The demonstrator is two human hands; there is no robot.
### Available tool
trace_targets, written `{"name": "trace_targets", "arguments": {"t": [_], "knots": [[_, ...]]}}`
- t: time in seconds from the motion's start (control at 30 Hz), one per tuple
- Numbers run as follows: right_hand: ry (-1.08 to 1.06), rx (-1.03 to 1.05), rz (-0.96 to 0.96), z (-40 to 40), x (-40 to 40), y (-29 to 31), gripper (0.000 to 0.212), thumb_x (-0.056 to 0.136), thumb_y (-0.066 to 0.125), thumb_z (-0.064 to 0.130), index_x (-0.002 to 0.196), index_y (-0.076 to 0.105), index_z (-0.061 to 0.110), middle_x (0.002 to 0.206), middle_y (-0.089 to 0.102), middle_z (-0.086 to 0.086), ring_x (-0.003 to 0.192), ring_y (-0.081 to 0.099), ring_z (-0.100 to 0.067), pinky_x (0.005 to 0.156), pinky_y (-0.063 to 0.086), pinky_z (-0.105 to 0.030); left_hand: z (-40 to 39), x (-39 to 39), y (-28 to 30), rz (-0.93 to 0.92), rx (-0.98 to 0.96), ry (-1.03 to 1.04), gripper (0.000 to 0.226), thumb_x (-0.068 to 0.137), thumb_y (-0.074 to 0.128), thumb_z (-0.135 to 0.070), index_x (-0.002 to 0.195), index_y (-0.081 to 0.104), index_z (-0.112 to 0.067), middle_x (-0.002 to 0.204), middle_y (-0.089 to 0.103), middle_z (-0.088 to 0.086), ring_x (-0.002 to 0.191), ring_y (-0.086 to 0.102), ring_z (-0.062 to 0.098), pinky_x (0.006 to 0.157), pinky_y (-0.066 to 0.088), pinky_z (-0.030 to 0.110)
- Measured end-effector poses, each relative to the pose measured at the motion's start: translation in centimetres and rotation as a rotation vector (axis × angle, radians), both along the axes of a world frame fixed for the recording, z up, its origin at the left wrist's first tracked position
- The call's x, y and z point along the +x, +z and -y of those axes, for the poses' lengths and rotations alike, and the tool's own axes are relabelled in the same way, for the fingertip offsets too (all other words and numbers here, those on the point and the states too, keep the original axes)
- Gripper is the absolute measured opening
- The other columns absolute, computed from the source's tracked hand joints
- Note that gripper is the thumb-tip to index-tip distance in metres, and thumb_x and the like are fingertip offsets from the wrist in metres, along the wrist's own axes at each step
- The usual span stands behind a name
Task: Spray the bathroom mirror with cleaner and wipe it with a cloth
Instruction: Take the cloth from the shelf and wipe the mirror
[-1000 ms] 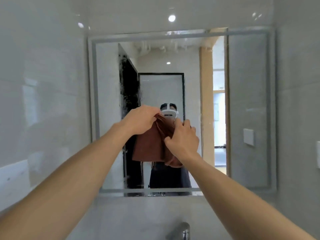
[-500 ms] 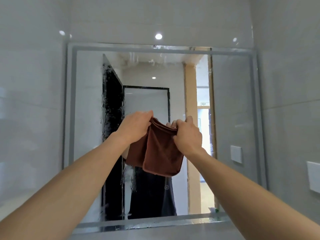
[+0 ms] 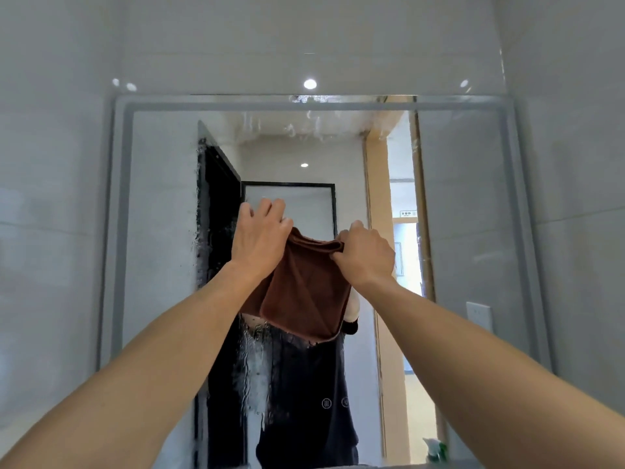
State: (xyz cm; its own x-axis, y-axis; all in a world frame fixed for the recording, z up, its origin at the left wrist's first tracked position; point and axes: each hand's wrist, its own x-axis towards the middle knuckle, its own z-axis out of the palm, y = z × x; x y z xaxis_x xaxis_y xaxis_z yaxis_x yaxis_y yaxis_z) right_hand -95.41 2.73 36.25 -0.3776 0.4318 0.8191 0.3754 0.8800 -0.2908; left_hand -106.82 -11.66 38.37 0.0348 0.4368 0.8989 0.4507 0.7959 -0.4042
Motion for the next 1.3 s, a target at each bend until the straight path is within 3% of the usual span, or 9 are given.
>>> {"name": "trace_targets", "arguments": {"t": [0.2, 0.27, 0.37, 0.53, 0.7, 0.83, 1.0, 1.13, 1.3], "knots": [[0.125, -0.289, -0.177, -0.6, -1.2, -1.1, 0.017, 0.088, 0.062, 0.023, 0.099, 0.064, 0.01, 0.082, 0.071, -0.007, 0.072, 0.071, -0.026, 0.065, 0.056, -0.033, -0.3, 0.3, -1.1, 0.117, 0.092, -0.098, 0.019, 0.085, 0.068, -0.006, 0.098, 0.056, -0.012, 0.061, 0.055, 0.0, 0.038, 0.046, 0.026, 0.042, 0.026, 0.027], [0.335, -0.583, -0.338, -0.2, -1.8, -1.7, 0.01, 0.089, 0.06, 0.013, 0.085, 0.065, 0.005, 0.057, 0.069, -0.008, 0.047, 0.069, -0.024, 0.057, 0.062, -0.041, -0.5, 0.3, -1.4, 0.144, 0.144, -0.198, 0.023, 0.083, 0.067, 0.002, 0.098, 0.053, -0.008, 0.058, 0.053, 0.003, 0.037, 0.038, 0.025, 0.04, 0.026, 0.027], [0.571, -0.829, -0.512, 0.2, -2.6, -2.7, 0.02, 0.091, 0.059, 0.006, 0.072, 0.061, 0.003, 0.049, 0.067, -0.008, 0.045, 0.069, -0.027, 0.056, 0.063, -0.047, -0.3, -0.5, -2.4, 0.146, 0.17, -0.335, 0.013, 0.089, 0.067, -0.008, 0.089, 0.054, -0.007, 0.066, 0.056, 0.008, 0.045, 0.051, 0.031, 0.039, 0.041, 0.035], [0.418, -0.129, -0.344, 0.5, -3.2, -6.4, 0.009, 0.083, 0.068, 0.028, 0.081, 0.062, 0.021, 0.078, 0.067, 0.008, 0.075, 0.065, -0.013, 0.074, 0.055, -0.034, 0.9, -3.0, -5.6, 0.076, 0.062, -0.497, 0.015, 0.089, 0.062, -0.009, 0.101, 0.07, -0.006, 0.098, 0.067, 0.006, 0.087, 0.066, 0.025, 0.069, 0.058, 0.04], [0.178, 0.38, -0.027, 3.5, -4.1, -10.9, 0.073, 0.059, 0.081, 0.057, 0.112, 0.047, 0.019, 0.142, 0.044, -0.015, 0.116, 0.048, -0.035, 0.09, 0.051, -0.043, 2.3, -4.1, -7.2, 0.142, -0.04, -0.576, 0.04, 0.084, 0.061, 0.006, 0.122, 0.069, -0.004, 0.129, 0.063, 0.014, 0.118, 0.061, 0.028, 0.099, 0.053, 0.039], [0.045, 0.336, 0.062, 5.1, -5.7, -12.5, 0.088, 0.054, 0.086, 0.058, 0.121, 0.047, 0.015, 0.156, 0.031, -0.02, 0.136, 0.036, -0.044, 0.111, 0.036, -0.059, 2.9, -4.0, -6.7, 0.227, -0.075, -0.639, 0.038, 0.091, 0.057, 0.006, 0.123, 0.07, -0.009, 0.132, 0.06, 0.012, 0.114, 0.06, 0.026, 0.098, 0.052, 0.034], [0.153, 0.253, -0.066, 4.8, -4.9, -11.8, 0.036, 0.077, 0.066, 0.025, 0.108, 0.058, 0.009, 0.141, 0.05, -0.013, 0.126, 0.047, -0.037, 0.103, 0.044, -0.051, 3.3, -3.8, -6.6, 0.279, -0.069, -0.613, 0.05, 0.086, 0.06, 0.005, 0.133, 0.058, -0.011, 0.136, 0.056, 0.004, 0.124, 0.054, 0.022, 0.102, 0.049, 0.039], [0.299, 0.015, -0.293, 3.0, -2.7, -9.2, 0.009, 0.091, 0.057, 0.018, 0.097, 0.054, 0.012, 0.112, 0.056, -0.004, 0.094, 0.059, -0.029, 0.072, 0.053, -0.044, 1.7, -3.0, -7.4, 0.221, -0.051, -0.443, 0.07, 0.08, 0.072, -0.052, 0.138, 0.054, -0.015, 0.136, 0.053, 0.01, 0.12, 0.05, 0.029, 0.097, 0.048, 0.045], [0.122, 0.128, -0.238, 0.8, -1.0, -6.9, 0.033, 0.086, 0.067, 0.01, 0.112, 0.047, 0.013, 0.108, 0.054, -0.007, 0.089, 0.056, -0.028, 0.071, 0.052, -0.044, -2.0, -2.0, -7.9, 0.118, 0.029, -0.138, 0.09, 0.078, 0.049, -0.08, 0.15, 0.037, -0.028, 0.154, 0.036, 0.013, 0.128, 0.041, 0.035, 0.101, 0.04, 0.048]]}}
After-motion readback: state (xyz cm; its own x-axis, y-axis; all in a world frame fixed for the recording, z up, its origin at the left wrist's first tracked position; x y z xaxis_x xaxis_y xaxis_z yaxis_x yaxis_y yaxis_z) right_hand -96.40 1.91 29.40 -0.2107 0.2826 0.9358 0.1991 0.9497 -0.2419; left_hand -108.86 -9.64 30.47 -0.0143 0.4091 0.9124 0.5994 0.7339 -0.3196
